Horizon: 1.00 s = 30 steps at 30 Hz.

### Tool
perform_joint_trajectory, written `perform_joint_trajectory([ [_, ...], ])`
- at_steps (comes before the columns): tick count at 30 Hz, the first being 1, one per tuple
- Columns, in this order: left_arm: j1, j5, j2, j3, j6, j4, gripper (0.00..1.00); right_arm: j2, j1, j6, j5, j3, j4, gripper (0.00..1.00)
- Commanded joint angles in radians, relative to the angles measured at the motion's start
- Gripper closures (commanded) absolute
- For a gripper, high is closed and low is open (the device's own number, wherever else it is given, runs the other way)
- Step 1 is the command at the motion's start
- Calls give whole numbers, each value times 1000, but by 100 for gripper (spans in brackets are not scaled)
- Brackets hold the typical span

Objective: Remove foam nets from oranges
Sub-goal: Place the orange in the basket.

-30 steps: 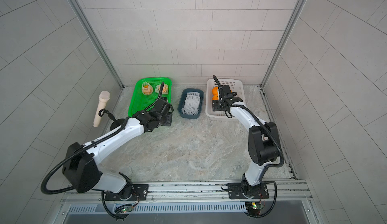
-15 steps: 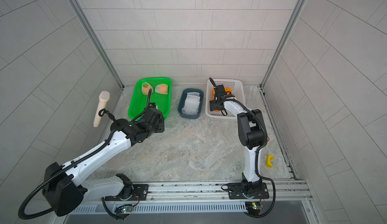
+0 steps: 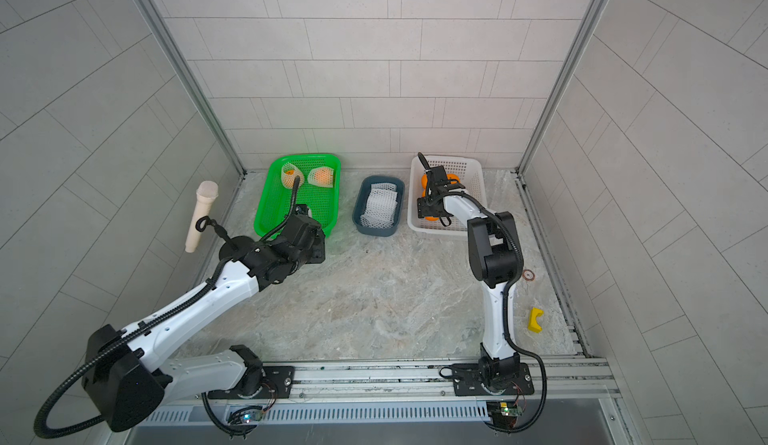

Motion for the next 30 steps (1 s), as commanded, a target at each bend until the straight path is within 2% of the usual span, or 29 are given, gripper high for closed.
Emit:
perform_joint_trajectory([
  [1,-3,-23,-19,-6,-27,-26,41,16,-5,0,1,25,-25,20],
  [15,-3,-6,-26,-7,-32,-32,41,-48,-9,-8,2,-18,-16,10],
  [30,-4,-5,-36,9,-30,-47,41,-178,-8,-2,19,-107,3,10],
])
